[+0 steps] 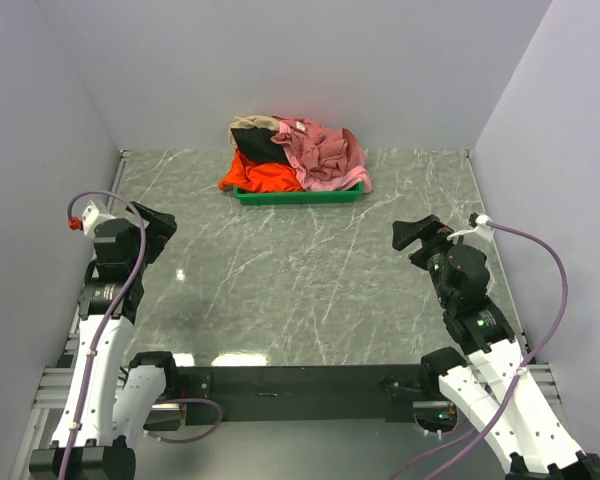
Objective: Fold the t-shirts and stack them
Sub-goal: Grab the tshirt from the pile, then move the tshirt to the center of the board, then flatten the tshirt out
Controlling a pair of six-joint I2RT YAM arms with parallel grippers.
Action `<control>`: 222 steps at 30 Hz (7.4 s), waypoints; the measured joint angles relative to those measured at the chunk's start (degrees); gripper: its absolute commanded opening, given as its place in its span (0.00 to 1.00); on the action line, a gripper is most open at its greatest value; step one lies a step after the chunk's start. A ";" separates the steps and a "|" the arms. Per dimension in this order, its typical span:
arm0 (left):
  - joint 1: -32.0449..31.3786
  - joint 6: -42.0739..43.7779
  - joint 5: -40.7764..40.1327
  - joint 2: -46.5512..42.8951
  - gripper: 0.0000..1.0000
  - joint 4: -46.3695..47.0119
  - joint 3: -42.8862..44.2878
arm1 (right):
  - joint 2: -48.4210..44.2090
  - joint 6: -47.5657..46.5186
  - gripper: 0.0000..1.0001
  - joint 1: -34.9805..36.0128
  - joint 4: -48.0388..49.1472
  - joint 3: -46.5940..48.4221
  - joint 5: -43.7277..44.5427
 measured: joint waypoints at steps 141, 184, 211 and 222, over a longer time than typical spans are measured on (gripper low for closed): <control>-62.84 -15.04 19.34 11.76 0.87 -6.49 -16.22 | 45.05 -0.72 0.00 -12.81 -6.93 6.82 -1.09; -47.01 -18.45 -34.03 19.89 0.01 -26.01 19.34 | 15.91 -4.09 0.00 -14.97 -11.04 11.89 0.33; -39.23 18.86 -24.28 4.42 0.01 -7.41 64.67 | 4.98 -10.08 0.00 -15.19 -25.33 68.85 -19.10; -39.06 22.53 -23.76 10.56 0.01 -7.19 79.69 | 4.09 -8.94 0.00 -15.19 -29.35 73.55 -28.04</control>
